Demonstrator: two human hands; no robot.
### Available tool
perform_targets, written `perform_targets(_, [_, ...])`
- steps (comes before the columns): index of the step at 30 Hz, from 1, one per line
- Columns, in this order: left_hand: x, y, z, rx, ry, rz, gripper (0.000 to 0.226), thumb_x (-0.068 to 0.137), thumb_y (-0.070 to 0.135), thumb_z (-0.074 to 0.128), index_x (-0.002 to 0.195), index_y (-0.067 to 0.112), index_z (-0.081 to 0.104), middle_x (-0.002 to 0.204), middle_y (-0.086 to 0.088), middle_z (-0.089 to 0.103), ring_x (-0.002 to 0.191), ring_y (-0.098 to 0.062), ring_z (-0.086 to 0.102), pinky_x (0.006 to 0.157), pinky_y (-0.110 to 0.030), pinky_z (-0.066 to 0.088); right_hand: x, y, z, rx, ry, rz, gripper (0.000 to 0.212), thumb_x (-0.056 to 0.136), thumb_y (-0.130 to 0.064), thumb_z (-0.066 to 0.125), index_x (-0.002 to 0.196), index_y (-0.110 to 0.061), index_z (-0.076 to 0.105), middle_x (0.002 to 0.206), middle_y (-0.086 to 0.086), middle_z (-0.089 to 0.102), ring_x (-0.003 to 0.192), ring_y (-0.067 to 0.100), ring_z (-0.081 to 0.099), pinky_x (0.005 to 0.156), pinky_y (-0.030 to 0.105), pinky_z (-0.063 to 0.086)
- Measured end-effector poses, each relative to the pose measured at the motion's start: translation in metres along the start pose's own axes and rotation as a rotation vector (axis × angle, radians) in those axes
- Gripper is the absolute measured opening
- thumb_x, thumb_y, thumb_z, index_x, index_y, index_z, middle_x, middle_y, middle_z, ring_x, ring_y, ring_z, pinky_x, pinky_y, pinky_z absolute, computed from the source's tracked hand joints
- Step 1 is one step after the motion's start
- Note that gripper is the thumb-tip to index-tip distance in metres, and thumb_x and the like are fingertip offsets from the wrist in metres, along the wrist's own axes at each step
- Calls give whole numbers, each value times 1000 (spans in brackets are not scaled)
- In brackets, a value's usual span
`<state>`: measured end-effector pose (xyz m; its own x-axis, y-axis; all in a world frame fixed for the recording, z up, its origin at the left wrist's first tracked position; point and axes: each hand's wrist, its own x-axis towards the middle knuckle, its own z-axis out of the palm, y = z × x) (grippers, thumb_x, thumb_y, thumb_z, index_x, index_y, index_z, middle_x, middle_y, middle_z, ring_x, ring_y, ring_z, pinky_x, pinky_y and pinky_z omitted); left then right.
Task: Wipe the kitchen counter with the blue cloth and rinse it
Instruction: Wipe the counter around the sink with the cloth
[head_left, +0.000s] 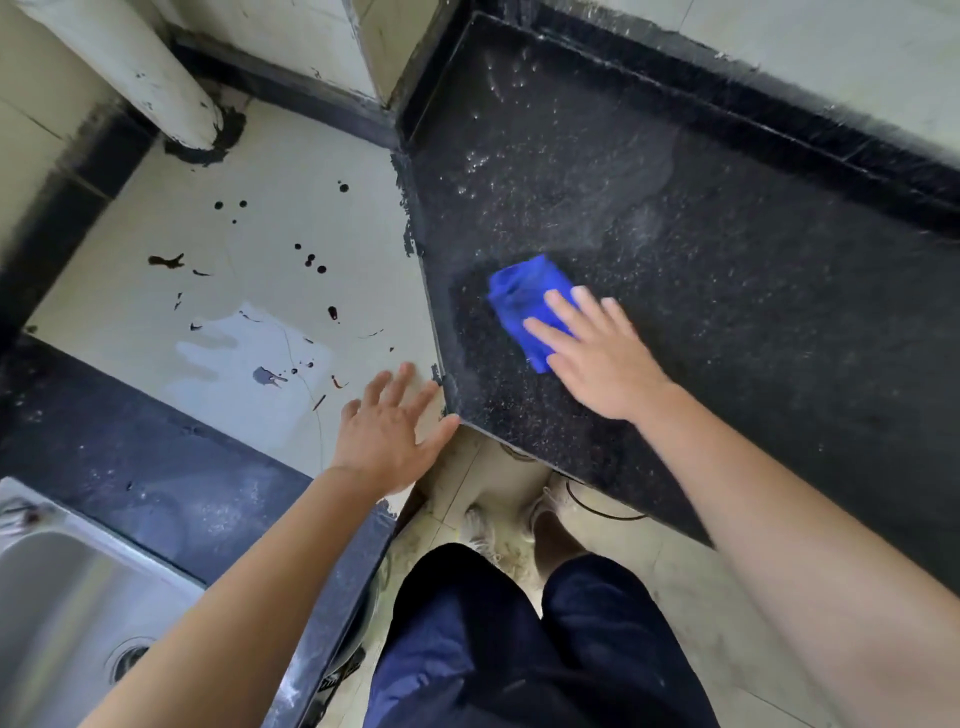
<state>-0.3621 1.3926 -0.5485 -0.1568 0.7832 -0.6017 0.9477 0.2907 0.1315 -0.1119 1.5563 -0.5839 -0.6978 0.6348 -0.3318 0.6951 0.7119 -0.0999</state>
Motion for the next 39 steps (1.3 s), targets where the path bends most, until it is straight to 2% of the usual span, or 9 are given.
perform_targets(2, [6,4,-8,-52,38,-13,65,95,70,19,151,39,30,166,5,8,151,-25,10,119,-48,16,-18,50,3,27,-2,249,54,103,-38,40,155,-30,29,164,9,20,149,39,16,116,55,22])
perform_targets(4, [10,7,-5,-96,129,-30,58,100,61,23,150,34,33,165,4,10,150,-25,13,119,-46,15,-25,88,-1,137,-17,472,55,105,-40,31,158,-31,19,167,6,7,152,34,3,122,52,12])
perform_targets(7, [13,15,12,-138,231,-77,48,105,44,27,149,27,36,165,1,13,150,-27,13,119,-45,12,-7,102,-6,278,-30,560,56,106,-38,29,160,-31,13,168,7,-5,153,32,-11,124,47,3])
perform_targets(13, [16,14,23,-178,265,-113,47,105,46,27,150,32,32,166,5,9,151,-21,7,122,-44,6,61,55,-1,274,133,449,55,106,-35,25,159,-29,13,167,11,-5,152,38,-11,123,52,1])
perform_targets(21, [15,14,25,-164,251,-137,52,104,49,29,154,33,28,166,6,10,152,-21,8,123,-45,12,99,-74,0,160,180,-80,56,103,-37,32,158,-29,22,167,10,5,153,38,-4,124,53,5])
perform_targets(26, [14,18,22,-190,246,-160,52,104,47,31,154,32,28,166,6,9,152,-20,6,123,-43,9,56,-34,12,129,165,-311,52,103,-32,38,154,-30,34,166,5,17,154,31,7,123,49,15])
perform_targets(32, [15,14,24,-123,242,-122,53,104,47,32,154,31,29,166,3,10,152,-23,8,122,-45,10,35,52,-1,162,132,-40,52,103,-39,42,154,-32,34,166,4,18,153,31,6,124,50,6])
perform_targets(36, [15,9,26,-103,235,-108,58,100,51,24,154,31,29,166,3,11,151,-25,9,120,-47,10,68,36,-15,269,163,35,59,93,-32,53,150,-20,44,151,18,31,150,40,13,123,48,15])
perform_targets(39, [15,3,26,-74,204,-103,59,97,52,19,154,36,25,166,7,7,152,-25,3,121,-51,5,86,-3,-15,288,176,91,56,97,-32,50,150,-19,43,153,20,28,150,43,12,123,48,15])
